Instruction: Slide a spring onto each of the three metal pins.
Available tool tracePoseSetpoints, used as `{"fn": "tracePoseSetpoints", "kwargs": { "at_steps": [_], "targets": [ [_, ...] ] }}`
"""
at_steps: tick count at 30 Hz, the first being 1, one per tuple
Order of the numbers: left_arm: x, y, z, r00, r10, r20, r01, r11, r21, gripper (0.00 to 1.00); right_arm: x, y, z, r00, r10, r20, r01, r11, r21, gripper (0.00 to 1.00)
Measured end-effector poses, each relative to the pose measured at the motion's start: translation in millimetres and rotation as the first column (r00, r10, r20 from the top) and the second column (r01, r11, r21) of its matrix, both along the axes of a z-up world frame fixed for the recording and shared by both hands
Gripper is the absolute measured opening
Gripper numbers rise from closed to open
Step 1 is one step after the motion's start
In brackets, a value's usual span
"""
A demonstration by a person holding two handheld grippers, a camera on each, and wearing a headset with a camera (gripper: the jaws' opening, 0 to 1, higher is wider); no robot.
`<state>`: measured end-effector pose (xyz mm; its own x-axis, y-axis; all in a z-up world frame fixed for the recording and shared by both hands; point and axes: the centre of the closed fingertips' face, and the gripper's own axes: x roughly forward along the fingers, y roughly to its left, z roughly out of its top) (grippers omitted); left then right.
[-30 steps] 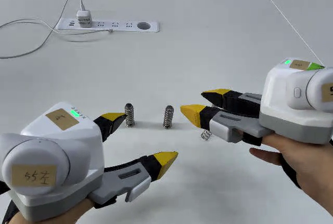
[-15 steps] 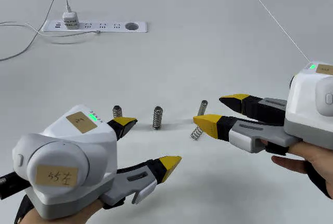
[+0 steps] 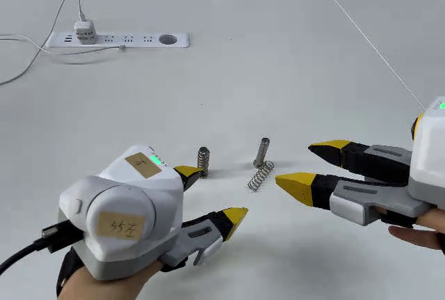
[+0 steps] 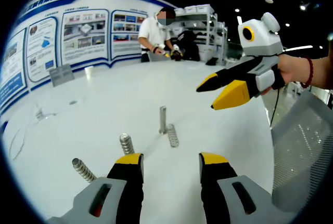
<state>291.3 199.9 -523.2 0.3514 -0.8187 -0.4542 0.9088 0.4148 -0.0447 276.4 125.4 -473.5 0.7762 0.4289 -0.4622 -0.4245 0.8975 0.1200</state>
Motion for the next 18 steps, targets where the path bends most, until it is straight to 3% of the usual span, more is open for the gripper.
{"fn": "tracePoseSetpoints", "kwargs": {
  "at_steps": [10, 18],
  "targets": [
    [3.3, -24.9, -4.8, 0.999, -0.027, 0.028, 0.027, 1.000, 0.003, 0.38, -11.5, -9.7, -8.3, 1.000, -0.005, -0.024, 0.005, 1.000, -0.003, 0.45],
    [10.0, -39.8, -12.1, 0.999, -0.019, 0.028, 0.018, 1.000, 0.007, 0.32, -16.1, -16.0, -12.8, 0.999, -0.020, -0.042, 0.020, 1.000, -0.008, 0.43]
  ]
}}
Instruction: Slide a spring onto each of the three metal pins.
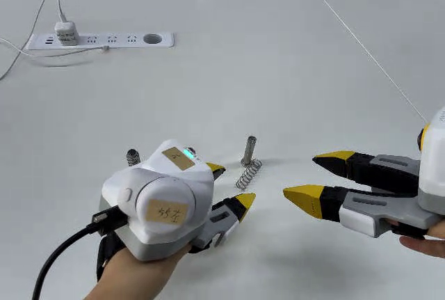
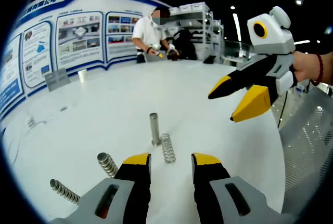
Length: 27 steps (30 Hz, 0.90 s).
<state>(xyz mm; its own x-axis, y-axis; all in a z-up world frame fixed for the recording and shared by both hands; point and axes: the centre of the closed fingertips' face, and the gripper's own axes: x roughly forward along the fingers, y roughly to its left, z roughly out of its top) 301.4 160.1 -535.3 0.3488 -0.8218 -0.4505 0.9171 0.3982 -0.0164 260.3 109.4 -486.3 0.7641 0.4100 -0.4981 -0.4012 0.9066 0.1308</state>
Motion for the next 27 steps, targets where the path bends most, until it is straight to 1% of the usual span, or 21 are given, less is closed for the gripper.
{"fn": "tracePoseSetpoints", "kwargs": {
  "at_steps": [3, 6, 9, 10, 13, 16, 18, 19, 22, 24, 27],
  "targets": [
    [2.8, -3.5, -3.7, 1.000, 0.010, -0.012, -0.010, 1.000, -0.001, 0.30, -0.7, -1.2, -0.4, 1.000, -0.005, -0.003, 0.005, 1.000, 0.002, 0.43],
    [4.8, -6.6, -8.1, 1.000, 0.014, -0.010, -0.014, 1.000, 0.008, 0.28, -1.0, -2.4, -0.1, 1.000, -0.007, -0.004, 0.007, 1.000, -0.005, 0.42],
    [6.0, -9.0, -12.7, 0.999, 0.023, -0.025, -0.023, 1.000, 0.012, 0.27, -0.4, -3.1, 0.8, 1.000, -0.017, -0.006, 0.017, 1.000, 0.000, 0.41],
    [6.2, -9.7, -13.3, 0.999, 0.023, -0.026, -0.023, 1.000, 0.011, 0.26, -0.2, -2.9, 1.2, 1.000, -0.019, -0.005, 0.019, 1.000, 0.003, 0.41],
    [7.6, -12.3, -16.1, 0.999, 0.026, -0.022, -0.026, 1.000, 0.016, 0.24, 0.5, -1.8, 2.4, 1.000, -0.020, -0.001, 0.020, 1.000, 0.007, 0.40],
    [9.6, -14.1, -20.4, 0.999, 0.031, -0.020, -0.030, 0.999, 0.031, 0.22, 1.2, -1.0, 2.7, 1.000, -0.020, 0.001, 0.020, 1.000, 0.003, 0.40],
    [9.7, -14.5, -23.0, 0.999, 0.032, -0.025, -0.031, 0.999, 0.040, 0.20, 1.6, -0.6, 3.0, 1.000, -0.022, 0.002, 0.022, 1.000, 0.001, 0.39],
    [9.2, -14.6, -25.0, 0.999, 0.031, -0.029, -0.029, 0.998, 0.048, 0.19, 2.2, -0.3, 3.7, 1.000, -0.025, 0.006, 0.025, 1.000, 0.004, 0.39],
    [8.6, -14.7, -27.7, 0.999, 0.029, -0.025, -0.028, 0.998, 0.060, 0.17, 3.6, 1.1, 4.7, 0.999, -0.033, 0.009, 0.033, 0.999, 0.018, 0.37],
    [8.7, -15.0, -26.6, 0.999, 0.030, -0.018, -0.029, 0.998, 0.059, 0.16, 4.6, 2.2, 5.2, 0.999, -0.034, 0.013, 0.034, 0.999, 0.019, 0.37],
    [9.5, -15.9, -26.2, 0.999, 0.032, -0.019, -0.031, 0.998, 0.057, 0.14, 5.2, 3.9, 5.1, 0.999, -0.036, 0.012, 0.036, 0.999, 0.026, 0.37]
  ]
}}
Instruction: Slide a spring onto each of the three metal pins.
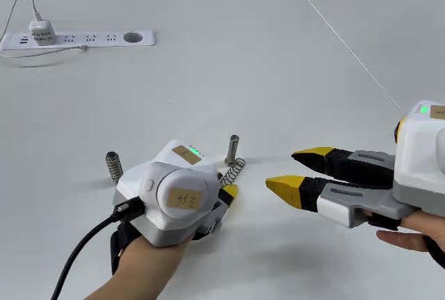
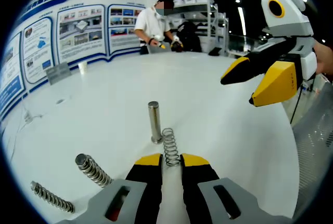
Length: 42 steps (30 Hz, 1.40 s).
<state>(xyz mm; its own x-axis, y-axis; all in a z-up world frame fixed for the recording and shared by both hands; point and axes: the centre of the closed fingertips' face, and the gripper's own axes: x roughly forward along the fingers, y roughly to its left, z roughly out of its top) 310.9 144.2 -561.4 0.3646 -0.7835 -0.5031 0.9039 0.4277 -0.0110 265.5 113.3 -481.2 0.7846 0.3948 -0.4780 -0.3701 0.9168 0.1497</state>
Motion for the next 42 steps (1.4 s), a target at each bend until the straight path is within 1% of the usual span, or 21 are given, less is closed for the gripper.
{"fn": "tracePoseSetpoints", "kwargs": {
  "at_steps": [2, 8, 10, 11, 12, 13, 16, 18, 19, 21, 22, 26, 27, 28, 29, 31, 32, 34, 38, 41, 42],
  "targets": [
    [0.1, 0.1, 0.1, 1.000, 0.000, 0.002, 0.000, 1.000, 0.004, 0.12, 0.5, 0.1, -0.6, 1.000, -0.005, -0.001, 0.005, 1.000, 0.002, 0.37],
    [-1.5, 2.4, -0.1, 1.000, -0.013, 0.002, 0.013, 1.000, 0.012, 0.11, 1.3, 1.2, -1.1, 1.000, -0.016, -0.001, 0.016, 1.000, 0.015, 0.37],
    [-2.7, 4.0, 0.5, 1.000, -0.017, -0.006, 0.017, 1.000, 0.008, 0.10, 1.8, 1.9, -0.6, 1.000, -0.020, 0.000, 0.020, 1.000, 0.020, 0.37],
    [-3.0, 4.8, 1.8, 1.000, -0.010, -0.016, 0.010, 1.000, -0.002, 0.10, 2.4, 2.3, 0.4, 1.000, -0.023, 0.005, 0.022, 0.999, 0.024, 0.37],
    [-4.3, 4.4, 5.1, 0.998, 0.013, -0.056, -0.016, 0.999, -0.040, 0.10, 3.4, 3.2, 2.4, 0.999, -0.031, 0.010, 0.031, 0.999, 0.038, 0.37],
    [-4.8, 4.4, 7.5, 0.997, 0.018, -0.073, -0.022, 0.998, -0.059, 0.10, 3.8, 3.7, 3.6, 0.999, -0.031, 0.015, 0.031, 0.999, 0.038, 0.38],
    [-6.1, 7.3, 14.6, 0.997, 0.010, -0.072, -0.015, 0.997, -0.077, 0.10, 6.4, 6.2, 9.4, 0.999, -0.031, 0.040, 0.030, 0.999, 0.034, 0.41],
    [-8.4, 8.4, 20.6, 0.998, 0.001, -0.066, -0.007, 0.996, -0.089, 0.10, 9.4, 7.0, 13.8, 0.998, -0.043, 0.053, 0.040, 0.998, 0.058, 0.41],
    [-9.6, 9.3, 24.5, 0.998, -0.002, -0.066, -0.005, 0.995, -0.102, 0.10, 10.9, 7.0, 16.3, 0.997, -0.054, 0.054, 0.050, 0.996, 0.080, 0.41],
    [-11.4, 10.9, 30.9, 0.998, -0.006, -0.062, -0.001, 0.993, -0.118, 0.10, 13.1, 4.8, 18.0, 0.996, -0.064, 0.059, 0.058, 0.994, 0.096, 0.41],
    [-12.5, 12.6, 36.0, 0.999, -0.007, -0.051, 0.000, 0.992, -0.126, 0.10, 13.9, 4.6, 19.0, 0.996, -0.070, 0.058, 0.064, 0.992, 0.105, 0.41],
    [-14.7, 16.9, 50.0, 1.000, -0.010, -0.026, 0.006, 0.986, -0.164, 0.10, 16.0, 5.1, 23.2, 0.994, -0.089, 0.056, 0.080, 0.986, 0.143, 0.40],
    [-15.3, 18.0, 56.0, 1.000, -0.012, -0.005, 0.011, 0.984, -0.180, 0.10, 16.8, 5.7, 24.8, 0.994, -0.097, 0.053, 0.087, 0.982, 0.170, 0.40],
    [-16.3, 18.7, 59.2, 1.000, -0.017, 0.008, 0.018, 0.982, -0.186, 0.10, 17.2, 6.0, 25.6, 0.993, -0.107, 0.046, 0.096, 0.976, 0.194, 0.40],
    [-18.4, 20.0, 63.0, 1.000, -0.020, 0.015, 0.023, 0.982, -0.189, 0.10, 17.7, 7.3, 26.8, 0.992, -0.118, 0.033, 0.107, 0.966, 0.235, 0.40],
    [-20.2, 21.3, 68.9, 0.999, -0.025, 0.023, 0.029, 0.979, -0.200, 0.10, 18.4, 8.4, 28.5, 0.992, -0.128, 0.022, 0.117, 0.954, 0.275, 0.40],
    [-21.7, 22.1, 73.8, 0.999, -0.028, 0.030, 0.034, 0.976, -0.214, 0.10, 19.2, 8.0, 29.1, 0.991, -0.133, 0.021, 0.122, 0.951, 0.284, 0.40],
    [-23.6, 24.2, 79.4, 0.999, -0.031, 0.038, 0.038, 0.973, -0.226, 0.10, 19.8, 9.7, 30.4, 0.991, -0.135, 0.019, 0.124, 0.946, 0.300, 0.39],
    [-27.4, 27.9, 86.2, 0.998, -0.034, 0.046, 0.044, 0.969, -0.242, 0.10, 20.3, 14.2, 32.5, 0.991, -0.131, 0.010, 0.121, 0.936, 0.331, 0.38],
    [-29.5, 30.3, 92.6, 0.998, -0.032, 0.059, 0.046, 0.964, -0.262, 0.10, 20.1, 19.0, 34.6, 0.992, -0.128, -0.001, 0.119, 0.922, 0.367, 0.35],
    [-30.6, 31.1, 95.0, 0.998, -0.031, 0.062, 0.046, 0.962, -0.270, 0.10, 20.1, 21.6, 36.3, 0.992, -0.126, -0.009, 0.119, 0.910, 0.398, 0.33]
  ]
}}
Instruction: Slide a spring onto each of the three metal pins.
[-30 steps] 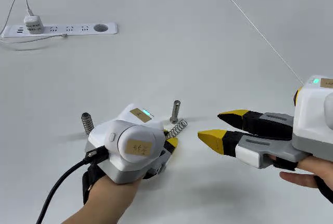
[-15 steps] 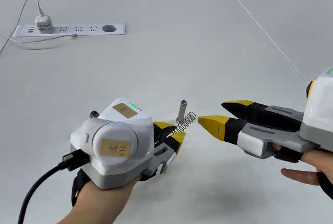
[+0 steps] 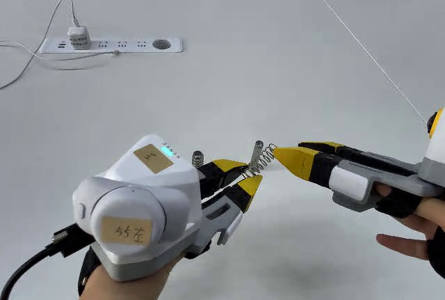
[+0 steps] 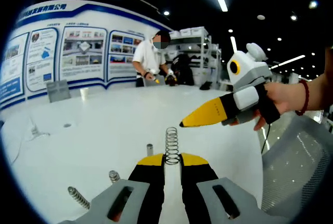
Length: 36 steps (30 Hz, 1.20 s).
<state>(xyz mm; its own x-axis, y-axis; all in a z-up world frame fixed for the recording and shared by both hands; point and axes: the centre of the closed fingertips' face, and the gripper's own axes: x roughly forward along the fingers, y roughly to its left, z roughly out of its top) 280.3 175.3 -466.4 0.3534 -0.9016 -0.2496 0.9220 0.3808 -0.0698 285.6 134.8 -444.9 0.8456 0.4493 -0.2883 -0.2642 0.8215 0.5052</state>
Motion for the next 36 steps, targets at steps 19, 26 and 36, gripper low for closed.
{"fn": "tracePoseSetpoints", "kwargs": {
  "at_steps": [19, 26, 36],
  "targets": [
    [-12.8, 3.6, 19.2, 0.998, -0.031, 0.059, 0.036, 0.996, -0.084, 0.10, 0.4, 23.1, 7.5, 0.999, 0.033, -0.034, -0.026, 0.978, 0.207, 0.21],
    [-13.1, 4.3, 18.5, 0.998, -0.031, 0.052, 0.036, 0.996, -0.082, 0.10, -0.6, 29.1, 9.3, 0.997, 0.059, -0.041, -0.047, 0.968, 0.246, 0.15],
    [-13.6, 4.9, 16.2, 0.999, -0.027, 0.039, 0.030, 0.997, -0.072, 0.10, 0.1, 33.3, 10.9, 0.997, 0.067, -0.028, -0.057, 0.961, 0.270, 0.12]
  ]
}}
